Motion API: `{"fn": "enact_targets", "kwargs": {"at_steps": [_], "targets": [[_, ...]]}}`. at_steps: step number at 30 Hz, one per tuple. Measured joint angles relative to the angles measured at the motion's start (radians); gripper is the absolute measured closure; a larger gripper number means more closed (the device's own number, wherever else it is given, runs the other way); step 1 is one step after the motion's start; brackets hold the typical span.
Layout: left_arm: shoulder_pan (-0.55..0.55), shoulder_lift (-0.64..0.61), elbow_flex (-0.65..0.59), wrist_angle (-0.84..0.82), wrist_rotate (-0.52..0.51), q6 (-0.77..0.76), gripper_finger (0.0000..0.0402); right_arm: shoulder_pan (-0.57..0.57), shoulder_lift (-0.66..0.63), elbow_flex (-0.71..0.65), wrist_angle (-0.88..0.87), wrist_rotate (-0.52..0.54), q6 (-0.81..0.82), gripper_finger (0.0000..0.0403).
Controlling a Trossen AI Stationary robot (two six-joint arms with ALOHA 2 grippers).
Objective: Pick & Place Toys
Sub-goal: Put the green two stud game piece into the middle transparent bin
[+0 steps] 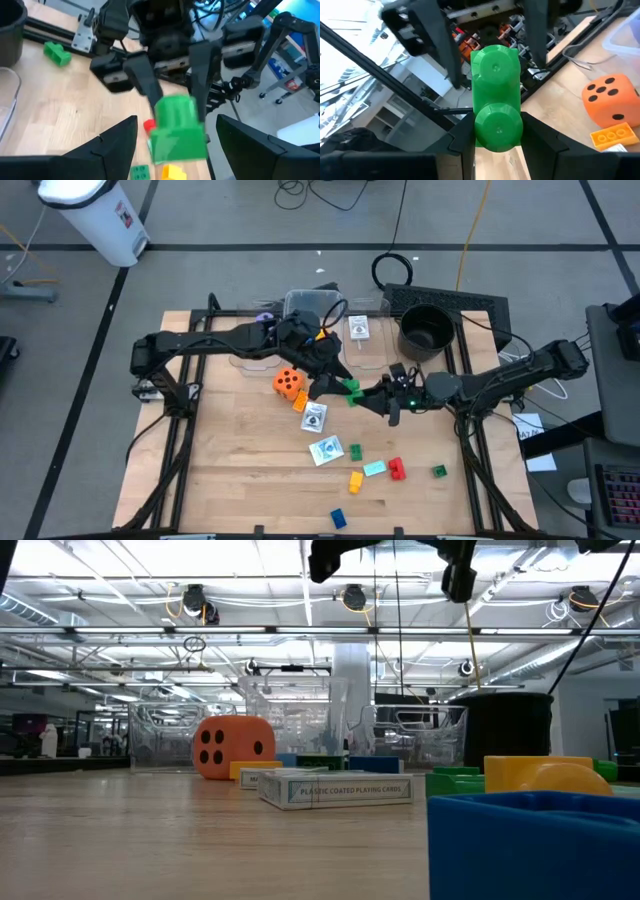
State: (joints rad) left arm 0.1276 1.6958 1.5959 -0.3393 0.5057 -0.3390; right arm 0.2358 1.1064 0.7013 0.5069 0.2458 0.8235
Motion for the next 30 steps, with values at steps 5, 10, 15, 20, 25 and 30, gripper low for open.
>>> {"fn": "enact_targets", "kwargs": {"at_steps": [5,10,15,20,25,30], "targets": [[0.0,0.001,0.0,0.0,0.027,-0.029,0.0129,0.0,0.001,0.0,0.007,-0.016,-0.002,0.0285],[0.0,0.001,0.0,-0.002,0.051,-0.037,0.0183,0.0,0.0,0.0,0.012,-0.016,-0.002,0.0285],[0.0,0.001,0.0,-0.004,0.074,-0.038,0.0256,0.0,0.0,0.001,0.021,-0.017,-0.009,0.0285],[0.002,0.001,0.0,0.019,0.121,-0.033,0.0268,0.0,0.002,0.0,0.06,-0.028,-0.023,0.0246],[0.002,-0.005,0.0,0.076,0.174,-0.03,0.0268,-0.008,0.0,0.0,0.119,-0.1,-0.043,0.0185],[0.028,-0.054,0.0,0.084,0.175,-0.029,0.0268,-0.033,-0.016,0.0,0.143,-0.171,-0.075,0.0153]]}}
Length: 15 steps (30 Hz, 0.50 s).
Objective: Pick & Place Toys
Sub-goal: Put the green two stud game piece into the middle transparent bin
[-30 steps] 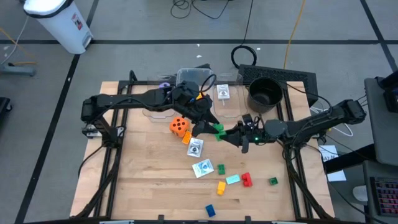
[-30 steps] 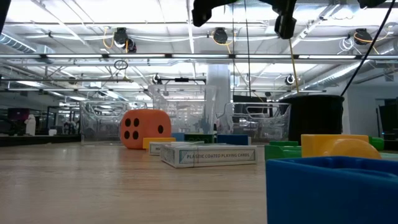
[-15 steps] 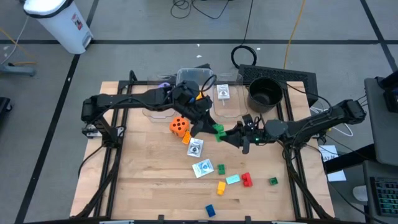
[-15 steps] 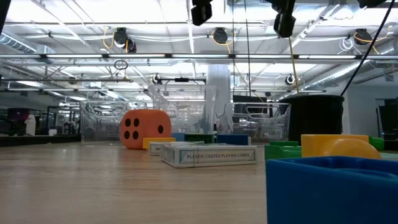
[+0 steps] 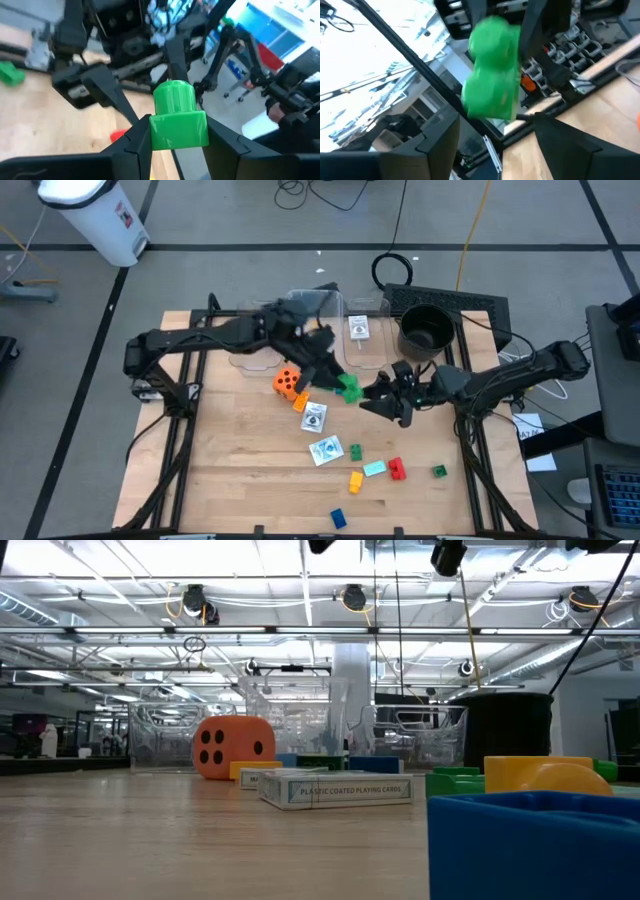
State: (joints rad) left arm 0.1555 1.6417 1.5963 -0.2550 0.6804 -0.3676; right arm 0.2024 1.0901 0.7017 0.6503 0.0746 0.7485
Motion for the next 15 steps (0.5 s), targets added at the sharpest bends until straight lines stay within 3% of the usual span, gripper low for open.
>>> {"fn": "enact_targets", "kwargs": {"at_steps": [9,15], "targets": [[0.135,-0.177,0.0,-0.074,-0.025,0.048,0.0266,-0.02,-0.033,0.0,0.011,0.002,0.026,0.0146],[0.223,-0.284,0.001,-0.213,-0.213,0.166,0.0264,0.003,-0.033,0.0,0.006,0.003,0.077,0.0149]]}}
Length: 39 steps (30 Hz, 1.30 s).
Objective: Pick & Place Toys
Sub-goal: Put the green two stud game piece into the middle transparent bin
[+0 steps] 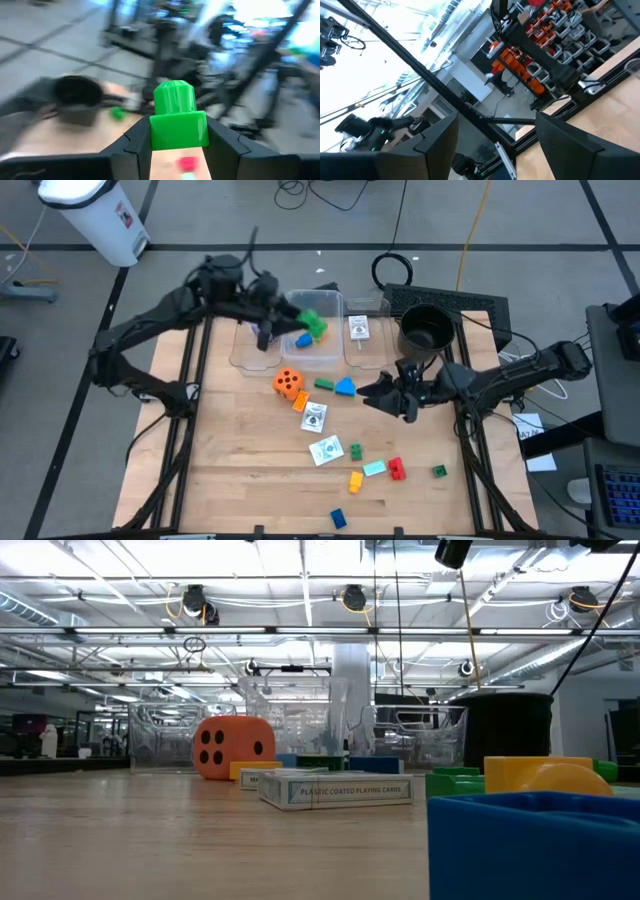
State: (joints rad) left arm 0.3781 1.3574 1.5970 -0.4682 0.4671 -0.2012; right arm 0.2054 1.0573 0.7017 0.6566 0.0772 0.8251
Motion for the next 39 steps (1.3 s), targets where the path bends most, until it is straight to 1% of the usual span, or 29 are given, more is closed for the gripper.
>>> {"fn": "enact_targets", "kwargs": {"at_steps": [3,5,8,11,17,20,23,27,31,34,39], "targets": [[0.033,-0.013,0.0,-0.036,-0.104,0.025,0.0264,0.015,0.001,0.0,-0.003,0.016,0.0,0.015],[0.051,-0.008,0.0,-0.04,-0.132,0.024,0.0263,0.025,0.006,0.0,-0.001,0.056,0.0,0.0149],[0.059,0.023,0.0,-0.022,-0.154,0.036,0.0263,0.034,0.015,0.0,-0.003,0.107,-0.002,0.0149],[0.074,0.075,0.0,-0.025,-0.178,0.044,0.0262,0.034,0.028,0.0,-0.011,0.11,0.0,0.0149],[0.134,0.187,0.016,-0.037,-0.147,0.014,0.0262,0.034,0.037,0.0,-0.046,0.109,0.001,0.0149],[0.163,0.266,0.098,-0.12,-0.155,0.036,0.0262,0.034,0.037,0.0,-0.071,0.109,0.001,0.0149],[0.194,0.362,0.247,-0.252,-0.167,0.09,0.0262,0.034,0.038,0.0,-0.082,0.109,0.001,0.0149],[0.228,0.513,0.463,-0.472,-0.221,0.173,0.0261,0.03,0.037,0.0,-0.113,0.109,0.001,0.0149],[0.25,0.655,0.619,-0.648,-0.259,0.219,0.0261,0.03,0.037,0.0,-0.133,0.109,0.001,0.0149],[0.258,0.723,0.666,-0.722,-0.289,0.227,0.0261,0.03,0.038,0.0,-0.156,0.11,0.0,0.0149],[0.257,0.794,0.667,-0.754,-0.356,0.225,0.0261,0.029,0.038,0.0,-0.182,0.11,0.0,0.0149]]}}
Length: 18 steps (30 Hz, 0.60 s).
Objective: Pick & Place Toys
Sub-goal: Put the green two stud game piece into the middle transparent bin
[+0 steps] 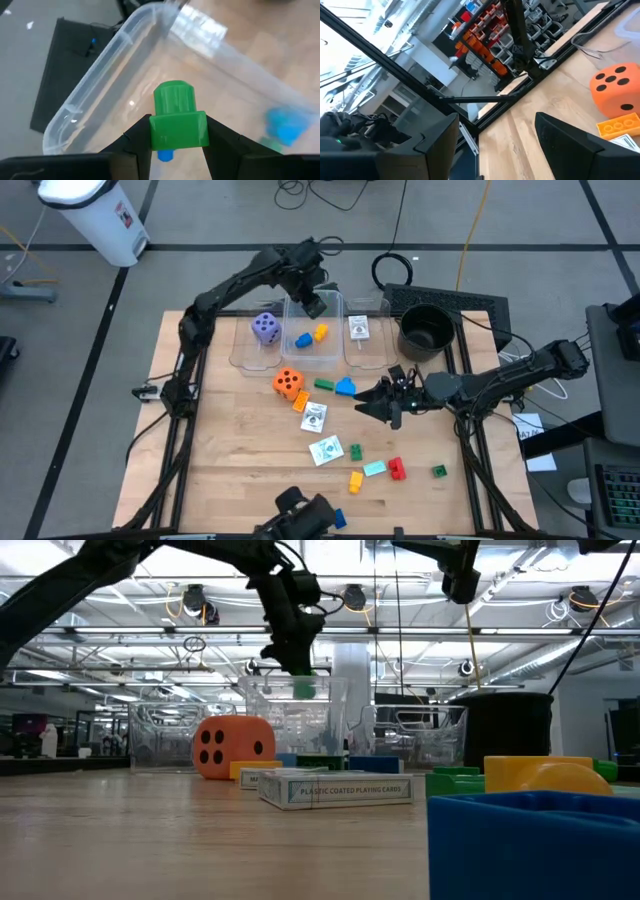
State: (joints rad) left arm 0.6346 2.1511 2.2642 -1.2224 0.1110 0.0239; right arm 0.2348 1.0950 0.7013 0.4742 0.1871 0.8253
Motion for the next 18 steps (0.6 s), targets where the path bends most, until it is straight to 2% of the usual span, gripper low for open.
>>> {"fn": "enact_targets", "kwargs": {"at_steps": [7,18], "targets": [[-0.004,0.082,0.0,-0.009,-0.012,0.008,0.0261,0.0,0.0,0.0,-0.024,0.053,0.0,0.0149],[-0.041,0.16,0.0,-0.033,-0.034,0.05,0.0261,0.0,0.0,0.0,-0.061,0.056,0.0,0.0149]]}}
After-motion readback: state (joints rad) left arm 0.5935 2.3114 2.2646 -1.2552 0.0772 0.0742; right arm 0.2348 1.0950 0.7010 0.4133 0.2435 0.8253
